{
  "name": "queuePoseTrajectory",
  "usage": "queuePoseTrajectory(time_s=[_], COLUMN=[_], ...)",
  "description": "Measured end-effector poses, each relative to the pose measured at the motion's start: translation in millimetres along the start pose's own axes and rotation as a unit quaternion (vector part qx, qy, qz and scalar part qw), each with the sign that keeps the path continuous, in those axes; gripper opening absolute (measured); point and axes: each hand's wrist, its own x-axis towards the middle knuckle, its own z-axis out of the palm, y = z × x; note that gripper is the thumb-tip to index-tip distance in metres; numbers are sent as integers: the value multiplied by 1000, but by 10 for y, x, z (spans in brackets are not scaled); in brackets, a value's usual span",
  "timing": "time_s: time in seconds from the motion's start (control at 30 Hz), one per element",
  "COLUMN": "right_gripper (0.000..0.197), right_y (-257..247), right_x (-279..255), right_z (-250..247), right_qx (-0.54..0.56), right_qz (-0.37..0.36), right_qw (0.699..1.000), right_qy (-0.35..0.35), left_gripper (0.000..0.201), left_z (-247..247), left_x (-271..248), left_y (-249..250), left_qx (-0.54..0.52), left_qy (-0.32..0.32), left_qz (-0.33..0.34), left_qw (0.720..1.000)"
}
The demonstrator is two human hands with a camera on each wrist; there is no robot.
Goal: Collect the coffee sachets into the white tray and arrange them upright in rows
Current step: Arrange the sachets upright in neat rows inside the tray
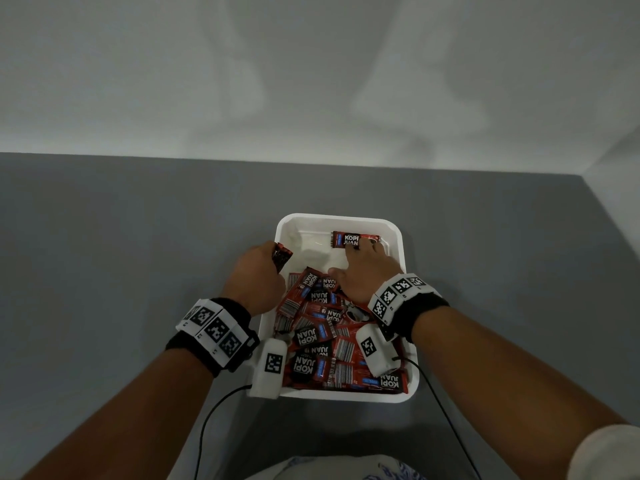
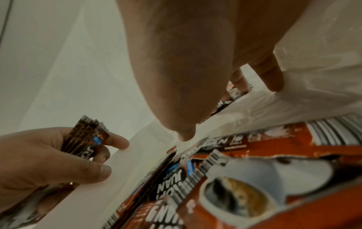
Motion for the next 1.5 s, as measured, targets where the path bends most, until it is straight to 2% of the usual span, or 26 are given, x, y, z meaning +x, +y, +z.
queuePoseTrajectory(time_s=[0.2,0.3,0.37,0.43,0.5,0.53,0.6,0.67,0.77,0.83,0.9,0.97,1.07,1.13,1.23,1.4,1.5], right_gripper=[73,71,67,59,47,40,29,26,19,14,11,9,11,12,14,15,17], right_y=[-10,7,8,-17,-79,-128,-231,-279,-238,-164,-115,-119,-136,-128,-109,-221,-289], right_x=[-11,-46,-83,-121,-175,-210,-298,-346,-344,-306,-272,-240,-171,-93,87,334,387], right_z=[19,-3,-81,-206,-362,-441,-556,-624,-706,-747,-769,-776,-791,-804,-737,-455,-340], right_qx=[1,14,54,129,244,326,477,528,539,508,463,435,374,324,254,142,74], right_qz=[2,-4,-15,-33,-51,-57,-59,-70,-84,-83,-89,-93,-102,-102,-77,-60,-68], right_qw=[1000,1000,998,990,966,941,876,845,835,853,877,890,916,935,958,985,989], right_qy=[7,10,22,45,69,67,41,45,73,88,92,96,104,101,109,84,111], left_gripper=[13,15,23,22,13,10,22,30,19,9,2,11,8,9,13,12,12], left_z=[-48,-88,-95,-112,-106,-99,-50,-5,-4,-48,-103,-118,-85,-83,-127,-126,-93], left_x=[-47,-53,-39,-1,35,53,71,54,71,106,113,99,125,152,178,136,105], left_y=[57,138,184,206,241,267,317,367,394,358,349,345,282,217,140,87,58], left_qx=[-35,-123,-274,-429,-509,-527,-555,-580,-572,-579,-570,-544,-509,-480,-462,-414,-381], left_qy=[-9,1,-6,-39,-75,-86,-70,-57,-35,-24,-17,2,25,45,77,67,57], left_qz=[16,-16,-59,-108,-130,-129,-91,-59,-53,-72,-68,-53,-53,-72,-100,-98,-105], left_qw=[999,992,960,896,847,836,824,810,818,812,819,837,859,873,878,903,917])
